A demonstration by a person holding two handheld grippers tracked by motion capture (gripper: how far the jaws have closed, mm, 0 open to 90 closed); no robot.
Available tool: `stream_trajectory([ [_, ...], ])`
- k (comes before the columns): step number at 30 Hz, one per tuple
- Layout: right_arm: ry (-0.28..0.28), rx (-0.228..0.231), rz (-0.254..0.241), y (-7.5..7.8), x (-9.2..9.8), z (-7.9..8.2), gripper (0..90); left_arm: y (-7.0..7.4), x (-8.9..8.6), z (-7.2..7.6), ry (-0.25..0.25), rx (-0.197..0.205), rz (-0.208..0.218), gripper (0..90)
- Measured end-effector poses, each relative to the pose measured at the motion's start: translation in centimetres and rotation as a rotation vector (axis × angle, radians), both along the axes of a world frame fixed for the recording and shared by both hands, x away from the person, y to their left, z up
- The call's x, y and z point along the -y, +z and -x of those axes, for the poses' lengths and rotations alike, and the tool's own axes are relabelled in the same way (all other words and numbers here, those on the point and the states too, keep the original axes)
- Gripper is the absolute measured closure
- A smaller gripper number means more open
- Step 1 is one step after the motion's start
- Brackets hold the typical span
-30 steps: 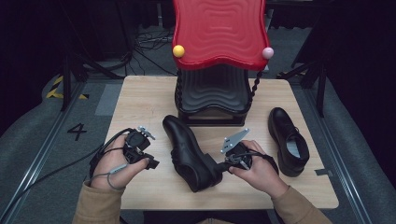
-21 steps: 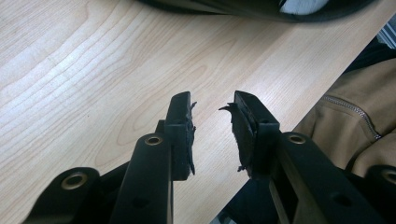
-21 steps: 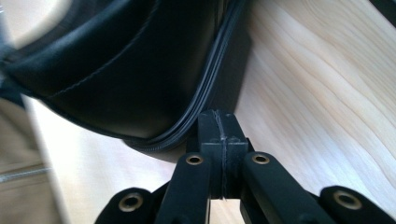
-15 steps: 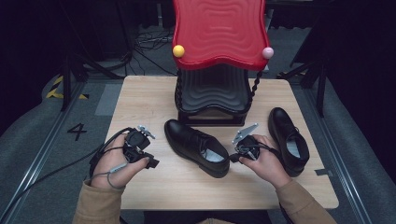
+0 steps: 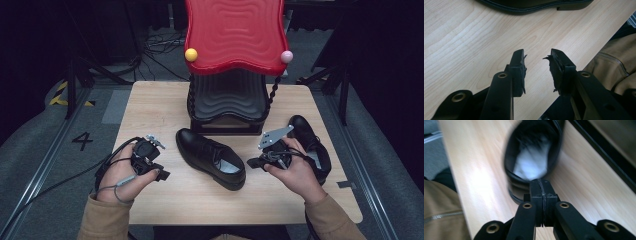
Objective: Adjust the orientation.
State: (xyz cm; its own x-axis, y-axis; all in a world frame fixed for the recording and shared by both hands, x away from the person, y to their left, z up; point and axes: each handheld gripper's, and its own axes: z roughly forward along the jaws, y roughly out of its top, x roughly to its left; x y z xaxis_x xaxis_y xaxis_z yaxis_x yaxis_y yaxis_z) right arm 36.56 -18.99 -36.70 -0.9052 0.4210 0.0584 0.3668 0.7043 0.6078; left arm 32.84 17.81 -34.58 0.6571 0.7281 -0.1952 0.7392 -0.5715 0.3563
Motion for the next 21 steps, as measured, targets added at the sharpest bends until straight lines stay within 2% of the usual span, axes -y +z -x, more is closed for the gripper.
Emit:
stream_trajectory([
  [3, 0.058, 0.024, -0.028, 0.6, -1.5, 1.1, 80.0, 0.0, -0.1, 0.1, 0.005, -0.004, 0.001, 64.8],
  [6, 0.100, 0.021, -0.030, 0.2, -3.0, 1.4, 74.2, -0.3, -0.2, 0.2, 0.005, -0.010, 0.001, 65.0],
  [8, 0.113, 0.007, -0.007, -0.7, -4.2, 1.0, 71.2, -0.5, -0.3, 0.4, 0.013, -0.025, 0.000, 65.3],
  [10, 0.125, -0.029, 0.062, -2.2, -5.6, 0.2, 67.3, -0.7, -0.4, 0.5, 0.021, -0.033, 0.001, 65.4],
  [12, 0.122, -0.039, 0.080, -2.6, -6.0, 0.0, 67.6, -0.7, -0.6, 0.6, 0.025, -0.036, -0.002, 65.5],
  [14, 0.134, -0.057, 0.127, -3.9, -7.1, -0.4, 69.5, -0.8, -0.8, 0.7, 0.033, -0.036, 0.003, 65.5],
  [16, 0.156, -0.078, 0.153, -4.8, -7.7, -0.6, 73.8, -0.8, -1.1, 0.9, 0.042, -0.033, 0.003, 65.4],
  [17, 0.163, -0.075, 0.173, -5.1, -8.0, -0.6, 74.7, -0.8, -1.1, 0.9, 0.044, -0.031, 0.002, 65.4],
  [20, 0.174, -0.095, 0.164, -5.0, -8.0, -0.5, 83.8, -0.9, -1.2, 1.1, 0.051, -0.033, 0.002, 65.7],
  [21, 0.177, -0.094, 0.160, -5.0, -8.0, -0.5, 84.3, -0.8, -1.3, 1.1, 0.045, -0.032, -0.001, 65.9],
])
